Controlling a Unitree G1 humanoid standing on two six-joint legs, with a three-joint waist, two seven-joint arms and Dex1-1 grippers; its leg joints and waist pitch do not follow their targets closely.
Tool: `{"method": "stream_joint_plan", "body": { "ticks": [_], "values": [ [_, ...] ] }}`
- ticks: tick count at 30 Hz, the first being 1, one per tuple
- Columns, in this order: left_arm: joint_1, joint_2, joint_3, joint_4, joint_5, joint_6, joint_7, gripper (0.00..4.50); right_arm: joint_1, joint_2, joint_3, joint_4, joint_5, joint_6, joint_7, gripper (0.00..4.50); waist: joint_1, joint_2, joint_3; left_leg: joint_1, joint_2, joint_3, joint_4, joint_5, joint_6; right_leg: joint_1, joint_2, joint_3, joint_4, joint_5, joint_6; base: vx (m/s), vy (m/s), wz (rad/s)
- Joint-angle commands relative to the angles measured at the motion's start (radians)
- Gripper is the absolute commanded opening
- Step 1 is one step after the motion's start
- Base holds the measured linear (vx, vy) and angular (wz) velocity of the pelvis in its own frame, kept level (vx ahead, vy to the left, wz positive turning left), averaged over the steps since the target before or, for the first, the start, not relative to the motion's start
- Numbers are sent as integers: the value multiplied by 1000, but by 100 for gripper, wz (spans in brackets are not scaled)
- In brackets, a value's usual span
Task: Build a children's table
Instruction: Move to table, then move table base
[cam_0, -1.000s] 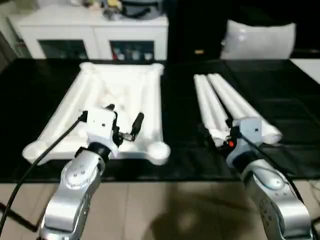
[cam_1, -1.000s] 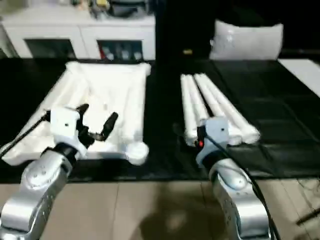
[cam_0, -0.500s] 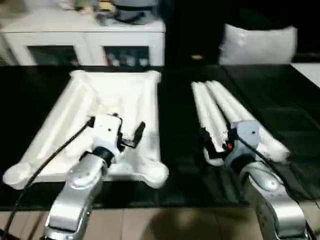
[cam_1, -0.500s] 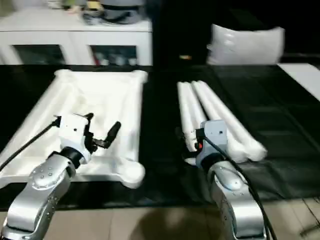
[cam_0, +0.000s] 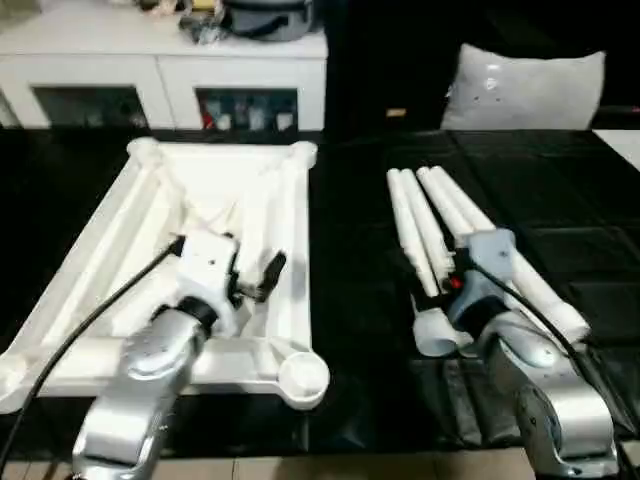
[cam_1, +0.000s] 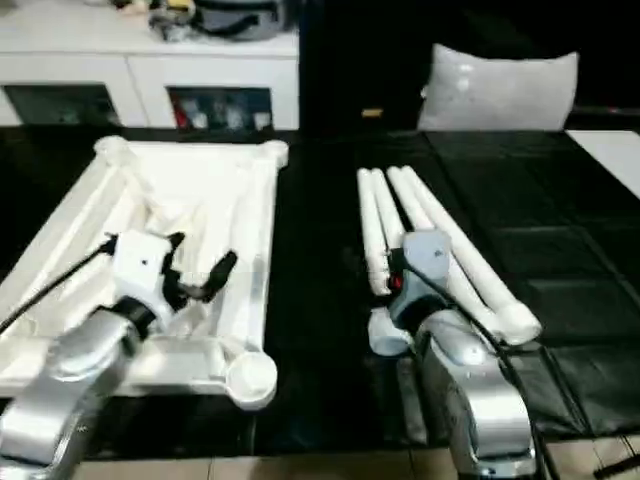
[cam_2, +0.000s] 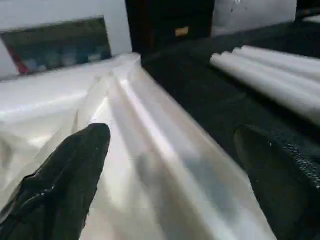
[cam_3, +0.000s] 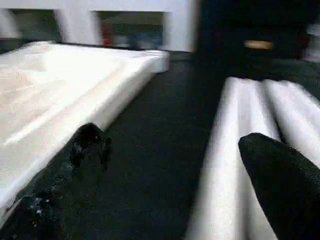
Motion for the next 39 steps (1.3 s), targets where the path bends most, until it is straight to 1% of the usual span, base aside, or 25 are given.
{"method": "stream_joint_plan", "body": {
  "ticks": [1, 2, 3, 4, 5, 6, 7, 8, 9, 10, 11, 13, 14, 15, 16, 18, 21, 23, 27, 30, 31, 32, 34, 36, 39],
  "values": [
    [4, 16, 2, -28, -25, 22, -47, 448, -4, -27, 10, -25, 26, 22, 59, 450, -2, 11, -39, -2, 74, -12, -78, 178, -31, 66, -58, 30, -49, 284, -215, 0, 0, 0],
    [4, 30, 2, -32, -40, 23, -71, 448, -5, -49, 17, -29, 33, 28, 94, 450, -2, 13, -32, 0, 79, -12, -90, 48, -37, 67, -65, 35, -58, 151, -224, 0, 0, 0],
    [5, 46, -2, -36, -48, 21, -96, 448, -4, -68, 20, -29, 38, 30, 120, 450, 1, 13, -24, 1, 83, -13, -100, -53, -28, 66, -74, 39, -68, 42, -227, -53, 24, 1],
    [5, 59, -4, -38, -55, 20, -116, 448, -3, -83, 23, -28, 42, 29, 142, 450, 0, 12, -21, 0, 86, -14, -104, -93, -21, 65, -77, 41, -72, -9, -227, -57, 16, 0],
    [8, 125, -31, -50, -80, 30, -214, 448, 4, -156, 49, -28, 47, 16, 239, 450, 2, 8, -18, 2, 90, -17, -109, -148, -9, 65, -83, 43, -79, -96, -222, -57, 16, 0],
    [8, 125, -31, -50, -80, 30, -214, 448, 4, -156, 49, -28, 47, 16, 239, 450, 1, 9, -10, 4, 91, -16, -116, -210, 1, 59, -85, 46, -88, -190, -210, -60, 12, -1],
    [9, 152, -41, -54, -94, 38, -257, 448, 5, -184, 61, -26, 47, 8, 277, 450, -1, 7, -5, 5, 90, -14, -119, -242, 3, 56, -87, 48, -95, -243, -203, -58, 4, -1],
    [8, 186, -51, -56, -112, 53, -310, 448, 5, -215, 72, -22, 48, 1, 318, 450, 2, 6, -6, 10, 90, -14, -119, -271, 6, 53, -93, 52, -103, -330, -187, -58, 4, -1],
    [8, 217, -58, -55, -123, 64, -354, 431, 2, -241, 82, -19, 50, -6, 350, 450, 2, 14, -5, 8, 91, -14, -120, -261, 7, 48, -95, 55, -103, -343, -186, 0, 0, 0],
    [8, 217, -58, -55, -123, 64, -354, 420, 2, -241, 82, -19, 50, -6, 350, 450, 1, 11, -6, 7, 91, -13, -120, -255, 9, 47, -94, 54, -105, -337, -186, 0, 0, 0],
    [9, 263, -70, -49, -124, 68, -411, 413, -5, -268, 87, -17, 55, -13, 384, 450, 0, 7, -7, 3, 94, -10, -120, -227, 15, 49, -92, 55, -102, -301, -190, 0, 0, 0],
    [13, 316, -86, -35, -111, 43, -475, 410, -13, -290, 88, -15, 57, -19, 411, 450, 3, 7, -8, 1, 93, -8, -119, -190, 31, 49, -90, 54, -99, -265, -195, 0, 0, 0],
    [10, 348, -95, -15, -102, 7, -525, 400, -18, -307, 91, -13, 58, -25, 437, 450, 1, 4, -11, 2, 91, -3, -115, -142, 44, 49, -87, 52, -98, -212, -210, 0, 0, 0],
    [8, 356, -97, -8, -100, -2, -539, 400, -20, -313, 92, -12, 60, -26, 446, 450, 1, 4, -11, 2, 91, -3, -115, -142, 44, 49, -87, 52, -98, -212, -210, 0, 0, 0],
    [5, 366, -100, 0, -99, -14, -555, 376, -21, -320, 95, -12, 61, -28, 455, 450, 2, 5, -16, 1, 93, 0, -111, -81, 57, 52, -88, 52, -91, -143, -230, 0, 0, 0],
    [-8, 401, -110, 24, -97, -35, -600, 366, -23, -344, 107, -9, 57, -36, 485, 450, 4, 6, -19, 1, 91, 1, -108, -39, 69, 53, -86, 49, -85, -83, -243, 0, 0, 0],
    [-30, 452, -132, 54, -85, -47, -660, 331, -23, -378, 133, -6, 43, -52, 530, 450, 5, 6, -22, 1, 90, 4, -105, -3, 84, 52, -83, 46, -78, -20, -261, 0, 0, 0],
    [-34, 483, -156, 71, -68, -55, -696, 319, -19, -390, 143, -8, 42, -61, 550, 450, 6, 2, -23, -1, 92, 5, -103, 14, 94, 53, -87, 46, -76, -6, -271, 0, 0, 0],
    [-29, 494, -171, 82, -58, -68, -728, 284, -16, -398, 155, -6, 37, -65, 569, 450, 4, 3, -19, -1, 97, 6, -107, -26, 87, 52, -89, 46, -79, -49, -286, 0, 0, 0],
    [-44, 490, -184, 117, -30, -111, -720, 262, -21, -395, 159, 0, 42, -70, 572, 450, 4, 0, -17, -1, 97, 7, -109, -52, 80, 51, -89, 47, -84, -81, -284, 0, 0, 0],
    [-48, 490, -188, 128, -25, -122, -721, 238, -21, -395, 160, 2, 42, -71, 571, 450, 4, 1, -16, 0, 98, 7, -109, -56, 77, 51, -89, 47, -83, -87, -282, 0, 0, 0],
    [-51, 492, -193, 136, -21, -126, -728, 232, -20, -394, 161, 1, 42, -72, 573, 450, 4, 2, -17, 0, 97, 8, -109, -59, 73, 51, -89, 48, -83, -95, -279, 0, 0, 0],
    [-58, 499, -208, 164, -4, -139, -744, 228, -18, -389, 165, 2, 42, -73, 575, 450, 4, 4, -17, 2, 99, 8, -111, -61, 68, 49, -89, 48, -83, -93, -275, 0, 0, 0],
    [-58, 501, -210, 171, 3, -144, -750, 195, -14, -388, 167, 2, 40, -74, 576, 450, 3, 5, -18, 1, 99, 8, -110, -54, 66, 49, -89, 48, -81, -76, -277, 0, 0, 0],
    [-59, 507, -212, 179, 14, -158, -753, 185, -11, -390, 172, 4, 32, -79, 575, 450, 3, 6, -18, 0, 99, 8, -110, -50, 65, 51, -90, 48, -81, -61, -281, 0, 0, 0]
  ]
}}
